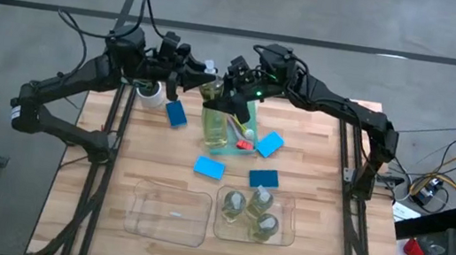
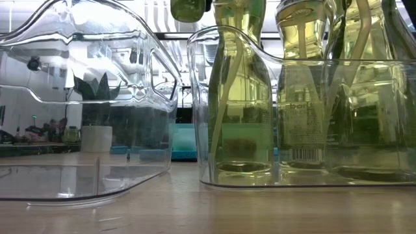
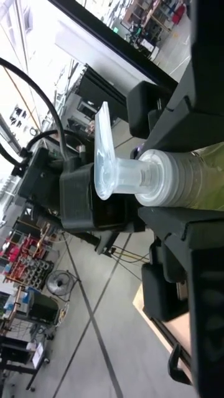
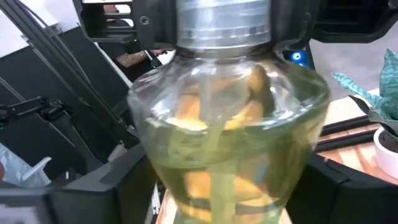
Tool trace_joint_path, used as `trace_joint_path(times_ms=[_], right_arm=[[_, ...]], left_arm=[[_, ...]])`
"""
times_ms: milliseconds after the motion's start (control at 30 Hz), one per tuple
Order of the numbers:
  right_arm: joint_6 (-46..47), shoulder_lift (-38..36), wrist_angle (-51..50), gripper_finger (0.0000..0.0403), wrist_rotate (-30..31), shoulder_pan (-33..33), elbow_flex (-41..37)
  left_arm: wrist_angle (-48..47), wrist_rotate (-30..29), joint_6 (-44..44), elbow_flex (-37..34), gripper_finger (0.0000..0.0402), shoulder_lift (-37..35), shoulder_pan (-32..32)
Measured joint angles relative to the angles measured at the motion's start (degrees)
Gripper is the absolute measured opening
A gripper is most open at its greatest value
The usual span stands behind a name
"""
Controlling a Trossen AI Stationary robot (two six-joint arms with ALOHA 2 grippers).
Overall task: Pick & Place Kitchen Sink Supplies
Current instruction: Put the soap dispenser into the right transparent bin
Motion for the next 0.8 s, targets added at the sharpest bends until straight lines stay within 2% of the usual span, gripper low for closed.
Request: trace_joint_path(times_ms=[167, 267, 467, 633, 800], right_arm=[[-0.41, 0.05, 0.23, 0.0218, 0.07, -0.02, 0.0], [-0.75, -0.14, -0.16, 0.0196, -0.46, -0.02, -0.01], [-0.65, -1.16, -0.07, 0.0203, -2.76, 0.0, -0.09], [-0.49, -2.86, -0.14, 0.0206, -5.98, 0.0, -0.1], [-3.43, -7.89, -0.1, 0.0204, -6.68, 0.04, -0.11]], left_arm=[[0.76, 0.17, -0.23, 0.0, 0.0133, 0.02, 0.0], [2.67, -0.07, -0.59, 0.02, 0.0139, -0.05, 0.0], [3.9, -0.16, -0.44, 0.02, 0.0165, -1.17, 0.01], [5.45, -2.86, 2.15, 0.35, 0.0196, -3.71, 0.42], [11.99, -5.95, 3.78, 0.24, 0.0211, -5.79, 0.41]])
